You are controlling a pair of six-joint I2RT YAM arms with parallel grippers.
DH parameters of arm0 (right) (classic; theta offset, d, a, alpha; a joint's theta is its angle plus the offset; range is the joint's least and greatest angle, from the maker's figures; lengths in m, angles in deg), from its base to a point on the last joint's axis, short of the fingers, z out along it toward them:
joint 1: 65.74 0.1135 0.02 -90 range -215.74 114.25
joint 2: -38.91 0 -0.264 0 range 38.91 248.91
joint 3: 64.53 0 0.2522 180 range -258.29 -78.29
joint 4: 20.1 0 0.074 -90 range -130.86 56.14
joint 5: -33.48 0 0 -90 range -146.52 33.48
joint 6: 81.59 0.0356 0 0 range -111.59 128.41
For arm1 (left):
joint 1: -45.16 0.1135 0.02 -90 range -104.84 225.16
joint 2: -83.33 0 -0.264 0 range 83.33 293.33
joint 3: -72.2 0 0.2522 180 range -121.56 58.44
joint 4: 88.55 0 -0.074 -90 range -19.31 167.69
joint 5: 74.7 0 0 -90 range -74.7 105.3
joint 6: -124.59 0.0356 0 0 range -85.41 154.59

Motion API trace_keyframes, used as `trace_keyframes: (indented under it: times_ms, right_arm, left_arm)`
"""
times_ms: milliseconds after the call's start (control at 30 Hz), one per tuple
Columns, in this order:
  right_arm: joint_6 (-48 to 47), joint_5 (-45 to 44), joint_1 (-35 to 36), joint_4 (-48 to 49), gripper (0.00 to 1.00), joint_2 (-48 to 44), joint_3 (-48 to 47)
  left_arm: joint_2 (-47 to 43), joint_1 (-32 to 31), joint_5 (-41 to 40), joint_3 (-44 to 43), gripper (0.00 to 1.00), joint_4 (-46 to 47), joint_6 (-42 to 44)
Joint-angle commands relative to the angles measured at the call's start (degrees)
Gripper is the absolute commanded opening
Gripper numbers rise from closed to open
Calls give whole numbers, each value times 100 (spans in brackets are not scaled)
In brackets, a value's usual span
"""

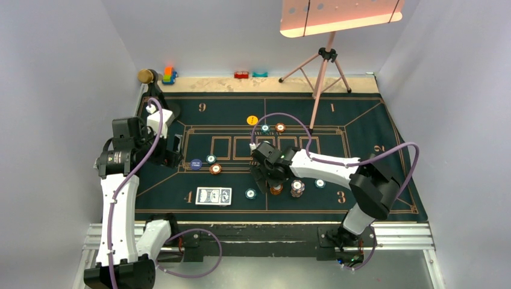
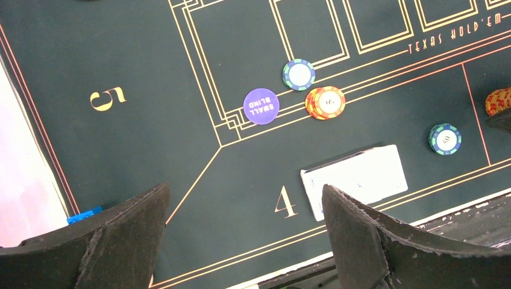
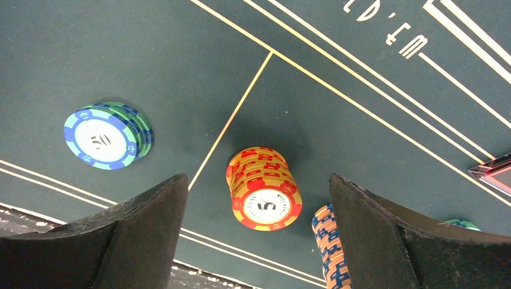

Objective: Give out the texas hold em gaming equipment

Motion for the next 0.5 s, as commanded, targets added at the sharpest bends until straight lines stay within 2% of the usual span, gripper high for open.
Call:
trace_keyframes:
  times_ms: [0,300,467]
  right_arm:
    - [102,13,21,289,88,96,154]
    - [72,73,21,379,80,244,268]
    - [73,33,21,351,71,243,254]
  left_arm:
    - [-51,49,-85,-18,100,61,44]
    - [-18,48,-147,-78,100,73,47]
    - [2,45,-146,-99,100,78,42]
